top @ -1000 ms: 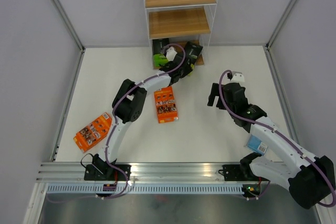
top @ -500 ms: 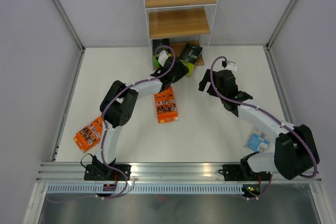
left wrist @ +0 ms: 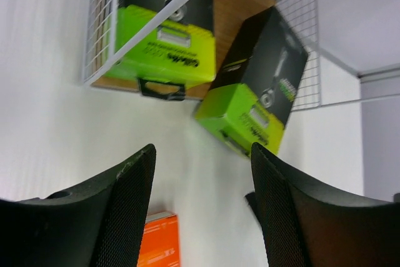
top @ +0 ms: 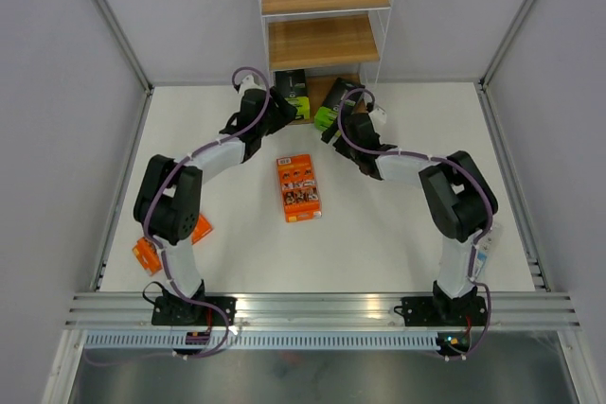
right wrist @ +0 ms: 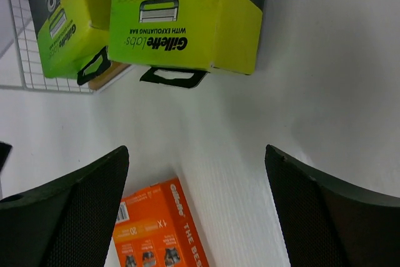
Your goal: Place and organize the shaving razors onto the shelf
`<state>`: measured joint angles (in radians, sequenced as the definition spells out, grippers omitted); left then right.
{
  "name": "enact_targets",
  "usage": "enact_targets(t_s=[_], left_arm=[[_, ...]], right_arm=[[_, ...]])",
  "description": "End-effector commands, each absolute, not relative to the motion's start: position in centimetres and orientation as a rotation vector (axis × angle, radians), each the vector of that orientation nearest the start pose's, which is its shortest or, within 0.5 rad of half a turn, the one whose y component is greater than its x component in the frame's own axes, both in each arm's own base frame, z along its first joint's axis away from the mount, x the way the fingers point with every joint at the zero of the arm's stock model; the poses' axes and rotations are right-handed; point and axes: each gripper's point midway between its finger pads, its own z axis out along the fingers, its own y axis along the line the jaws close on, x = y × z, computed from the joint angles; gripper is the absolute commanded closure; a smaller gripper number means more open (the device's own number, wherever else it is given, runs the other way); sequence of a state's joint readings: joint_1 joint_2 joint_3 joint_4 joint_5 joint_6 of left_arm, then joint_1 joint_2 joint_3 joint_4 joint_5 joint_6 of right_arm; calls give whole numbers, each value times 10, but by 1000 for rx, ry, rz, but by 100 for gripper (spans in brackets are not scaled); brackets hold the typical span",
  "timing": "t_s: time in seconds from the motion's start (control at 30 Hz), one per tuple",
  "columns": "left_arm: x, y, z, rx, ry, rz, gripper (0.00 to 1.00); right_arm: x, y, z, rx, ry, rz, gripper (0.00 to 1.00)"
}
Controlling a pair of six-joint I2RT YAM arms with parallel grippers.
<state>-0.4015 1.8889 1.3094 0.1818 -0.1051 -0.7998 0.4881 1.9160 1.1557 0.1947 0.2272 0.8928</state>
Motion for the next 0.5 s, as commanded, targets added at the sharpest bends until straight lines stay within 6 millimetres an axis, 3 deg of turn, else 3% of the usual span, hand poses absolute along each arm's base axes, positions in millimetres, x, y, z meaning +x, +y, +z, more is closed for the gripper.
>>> enact_targets(t_s=[0.0,0.27,0.47], left_arm=[[497,-224,155,-352,2006,-643,33],[493,-202,149,-362,2001,-616,34],[495,-194,145,-364,2006,-624,35]], right_arm=[[503,244,106,765,1906,653,5],[534,229,94,1011,1716,625,3],[562,235,94,984,1696,571,3]])
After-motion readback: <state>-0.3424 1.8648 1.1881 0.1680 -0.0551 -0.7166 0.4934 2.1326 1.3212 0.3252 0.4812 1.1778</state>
